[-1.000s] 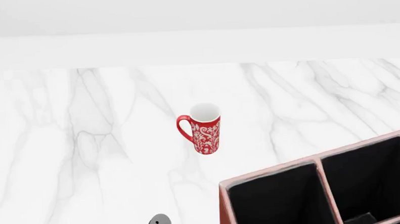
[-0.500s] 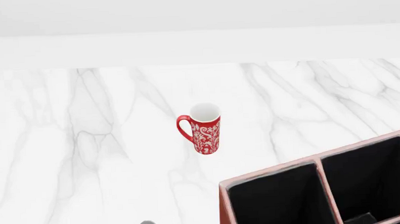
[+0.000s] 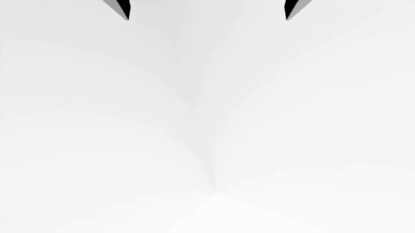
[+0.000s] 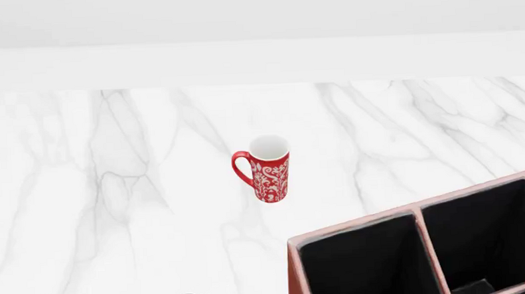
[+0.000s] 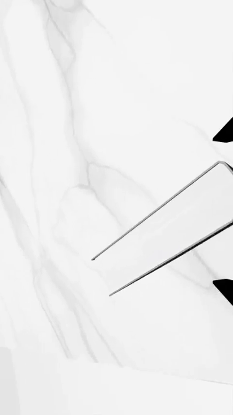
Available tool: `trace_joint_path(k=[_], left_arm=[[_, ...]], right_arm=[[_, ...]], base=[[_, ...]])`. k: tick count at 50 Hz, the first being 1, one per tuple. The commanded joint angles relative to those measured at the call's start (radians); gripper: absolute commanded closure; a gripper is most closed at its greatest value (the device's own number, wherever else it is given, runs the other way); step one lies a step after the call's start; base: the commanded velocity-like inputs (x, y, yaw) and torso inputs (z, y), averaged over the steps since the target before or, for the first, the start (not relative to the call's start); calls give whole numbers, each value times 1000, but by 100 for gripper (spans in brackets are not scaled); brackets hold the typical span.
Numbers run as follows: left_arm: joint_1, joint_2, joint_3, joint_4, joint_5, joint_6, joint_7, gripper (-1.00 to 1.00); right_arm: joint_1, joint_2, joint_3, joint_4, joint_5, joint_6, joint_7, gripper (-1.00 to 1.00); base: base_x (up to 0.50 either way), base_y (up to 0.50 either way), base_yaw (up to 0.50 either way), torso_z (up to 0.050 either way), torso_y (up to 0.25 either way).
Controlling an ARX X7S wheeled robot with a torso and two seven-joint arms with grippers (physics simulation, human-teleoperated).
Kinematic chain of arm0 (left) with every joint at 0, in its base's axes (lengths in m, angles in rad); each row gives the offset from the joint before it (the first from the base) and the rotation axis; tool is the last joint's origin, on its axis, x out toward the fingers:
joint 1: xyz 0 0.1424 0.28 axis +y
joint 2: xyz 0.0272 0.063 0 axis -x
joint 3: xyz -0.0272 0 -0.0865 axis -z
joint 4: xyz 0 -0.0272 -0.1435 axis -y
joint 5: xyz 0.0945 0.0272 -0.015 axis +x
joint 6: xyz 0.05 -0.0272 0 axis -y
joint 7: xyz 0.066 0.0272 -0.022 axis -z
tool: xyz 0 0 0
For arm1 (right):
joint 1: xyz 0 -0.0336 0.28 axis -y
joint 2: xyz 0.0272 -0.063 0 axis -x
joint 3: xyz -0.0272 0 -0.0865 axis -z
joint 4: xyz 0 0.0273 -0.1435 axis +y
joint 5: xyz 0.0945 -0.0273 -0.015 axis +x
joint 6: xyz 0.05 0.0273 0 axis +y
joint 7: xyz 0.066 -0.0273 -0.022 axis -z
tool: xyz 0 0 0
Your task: Pick up the book and place it in the left compartment of the caddy.
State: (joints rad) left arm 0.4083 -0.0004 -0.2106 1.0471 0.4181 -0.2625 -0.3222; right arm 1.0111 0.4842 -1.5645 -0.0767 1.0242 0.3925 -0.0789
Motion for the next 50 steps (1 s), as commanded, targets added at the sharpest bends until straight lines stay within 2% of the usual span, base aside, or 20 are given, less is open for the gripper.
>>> trace_joint_path(k=[1, 50], left_arm=[[-2, 0, 1, 0, 3, -2, 1, -100], [-9, 0, 10, 0, 12, -16, 7, -100]], right_arm=[[-9, -18, -6, 29, -13, -3, -8, -100], [-33, -57, -15, 110, -42, -14, -37, -100]], base=[[0, 0, 0, 0, 0], [0, 0, 0, 0, 0]])
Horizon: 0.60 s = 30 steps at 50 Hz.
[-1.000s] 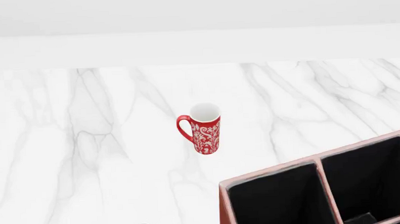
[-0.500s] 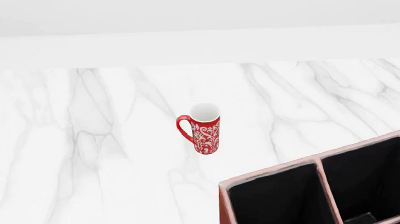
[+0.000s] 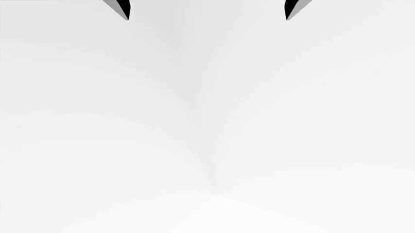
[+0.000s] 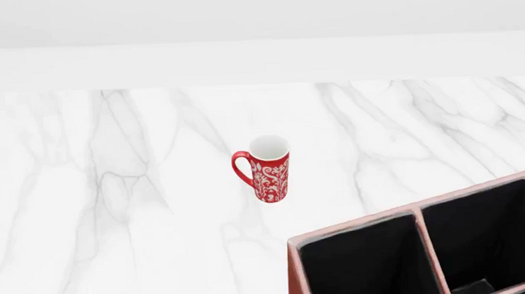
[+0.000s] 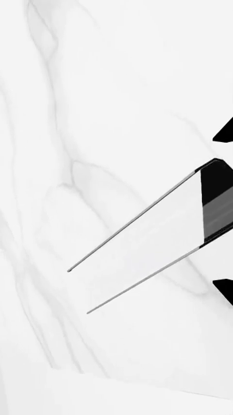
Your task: Pick up the book and place it in the left compartment of the caddy.
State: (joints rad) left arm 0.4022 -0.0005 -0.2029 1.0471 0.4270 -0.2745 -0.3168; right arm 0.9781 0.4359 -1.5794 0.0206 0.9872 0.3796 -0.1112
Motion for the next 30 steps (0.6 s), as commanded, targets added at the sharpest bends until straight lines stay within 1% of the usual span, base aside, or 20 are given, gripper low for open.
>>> trace_joint_path(k=[1, 3, 4, 22, 27, 30], left_arm=[[-3, 0, 2, 0, 3, -4, 2, -100], [-3, 0, 5, 0, 6, -5, 2, -100], [-3, 0, 5, 0, 5, -5, 2, -100], [-2, 0, 5, 0, 5, -4, 1, -100], [-4, 0, 4, 0, 5, -5, 3, -100], [-3, 0, 3, 0, 4, -4, 3, -100]], right_arm=[[0, -8, 0, 12, -4, 0, -5, -100], [-2, -5, 0, 7, -7, -2, -3, -100], [-7, -5, 6, 9, -14, -11, 16, 100], [-21, 2, 5, 7, -12, -18, 6, 100], [-25, 26, 8, -67, -34, -34, 50, 100], [-22, 57, 11, -162, -35, -34, 90, 100]], base=[[0, 0, 0, 0, 0], [0, 0, 0, 0, 0], [0, 0, 0, 0, 0], [0, 0, 0, 0, 0], [0, 0, 1, 0, 0], [0, 0, 0, 0, 0]])
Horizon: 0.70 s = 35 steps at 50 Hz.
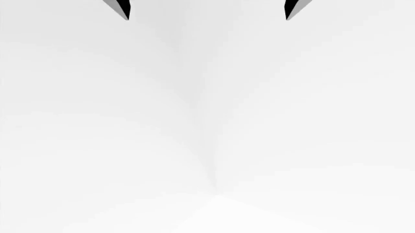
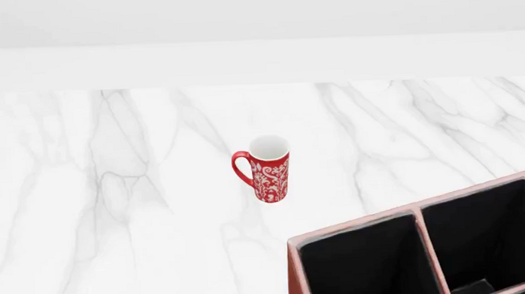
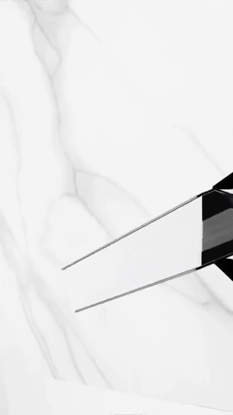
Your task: Pick up the book and place it in the left compartment of the caddy.
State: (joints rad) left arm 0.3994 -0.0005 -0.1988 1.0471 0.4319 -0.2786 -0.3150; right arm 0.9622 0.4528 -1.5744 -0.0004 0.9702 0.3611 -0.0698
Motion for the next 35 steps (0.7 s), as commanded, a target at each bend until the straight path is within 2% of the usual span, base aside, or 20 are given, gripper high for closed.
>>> trace_joint_path(k=[1, 12, 35], left_arm=[[0, 0, -2, 0, -2, 1, 1, -100], [-2, 0, 3, 0, 1, -1, 2, -100], [-10, 0, 10, 0, 8, -9, 7, -100]], right_arm=[[-5, 47, 5, -164, -21, -16, 57, 100], [6, 134, 15, -449, -25, -25, 157, 100], [3, 204, 93, -601, 2, -92, 269, 100]], base=[[0, 0, 0, 0, 0], [0, 0, 0, 0, 0], [0, 0, 0, 0, 0]])
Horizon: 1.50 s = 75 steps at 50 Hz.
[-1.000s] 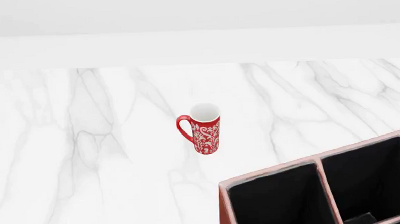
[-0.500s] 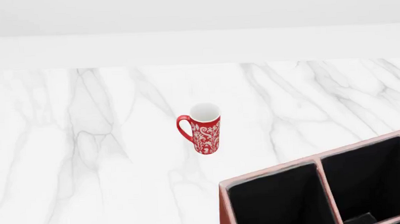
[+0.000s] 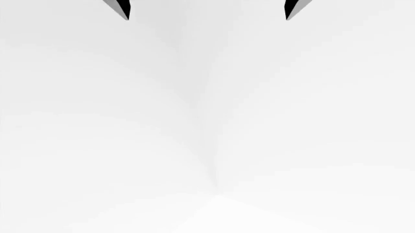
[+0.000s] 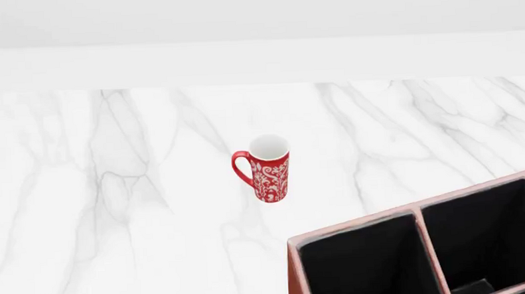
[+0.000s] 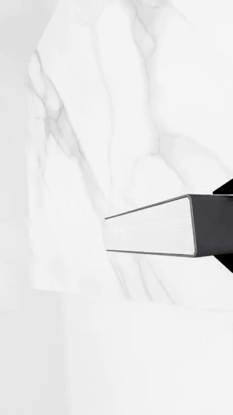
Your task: Pick up the book and place it in the left compartment of the caddy.
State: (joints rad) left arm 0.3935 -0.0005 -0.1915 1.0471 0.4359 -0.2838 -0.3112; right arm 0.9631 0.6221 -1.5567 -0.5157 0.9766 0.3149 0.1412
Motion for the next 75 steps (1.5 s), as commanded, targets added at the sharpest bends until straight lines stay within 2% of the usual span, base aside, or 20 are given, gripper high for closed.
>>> trace_joint_path(k=[1, 17, 40, 64, 75], left_arm=[[-5, 0, 3, 0, 3, -4, 3, -100], [5, 0, -2, 0, -3, 7, -2, -100], [0, 0, 3, 0, 0, 2, 0, -100], [-9, 0, 6, 0, 7, -4, 3, -100], [-3, 0, 0, 0, 2, 3, 0, -100]], right_arm=[[0, 43, 87, -93, -3, -59, 69, 100], [16, 131, 217, -185, 46, -159, 203, 100], [87, 252, 314, -365, 109, -179, 344, 100], [146, 346, 389, -472, 158, -220, 421, 100], [149, 454, 435, -519, 174, -291, 458, 100]], base=[[0, 0, 0, 0, 0], [0, 0, 0, 0, 1], [0, 0, 0, 0, 1], [0, 0, 0, 0, 1], [0, 0, 0, 1, 1]])
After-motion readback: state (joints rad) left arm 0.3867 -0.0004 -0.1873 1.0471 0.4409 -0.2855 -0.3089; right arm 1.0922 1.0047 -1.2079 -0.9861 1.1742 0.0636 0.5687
